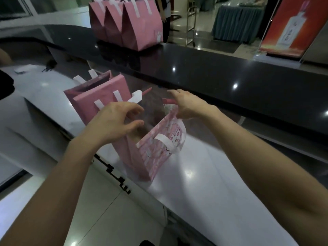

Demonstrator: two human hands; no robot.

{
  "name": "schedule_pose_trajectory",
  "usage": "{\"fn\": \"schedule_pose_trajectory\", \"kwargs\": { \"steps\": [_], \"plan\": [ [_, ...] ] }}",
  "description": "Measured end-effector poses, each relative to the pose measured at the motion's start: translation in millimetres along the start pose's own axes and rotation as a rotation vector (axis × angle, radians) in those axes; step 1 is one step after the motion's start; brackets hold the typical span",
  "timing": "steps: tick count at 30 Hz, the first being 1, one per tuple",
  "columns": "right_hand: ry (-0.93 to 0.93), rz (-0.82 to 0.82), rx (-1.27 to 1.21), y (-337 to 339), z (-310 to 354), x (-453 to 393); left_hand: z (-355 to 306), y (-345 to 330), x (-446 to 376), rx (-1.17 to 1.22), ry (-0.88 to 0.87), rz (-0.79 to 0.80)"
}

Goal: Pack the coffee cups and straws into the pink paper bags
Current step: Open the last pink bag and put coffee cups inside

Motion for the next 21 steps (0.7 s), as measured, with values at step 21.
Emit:
{"fn": "schedule_pose_trajectory", "kwargs": {
  "steps": [21],
  "plan": [
    [-0.748,-0.685,0.007,-2.9,-17.4,277.9,-51.5,-22.5,-37.5,0.216,-0.459,0.205]
  ]
}}
Point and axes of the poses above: each hand's wrist, its own x-axis away from the middle knuckle, its own y-axis out of the back of the hand, z = x × y, the point moved 7 cm from there along -x, towards the middle knuckle, and after that the axes turned 10 degrees about y, right-handed, at the moved point
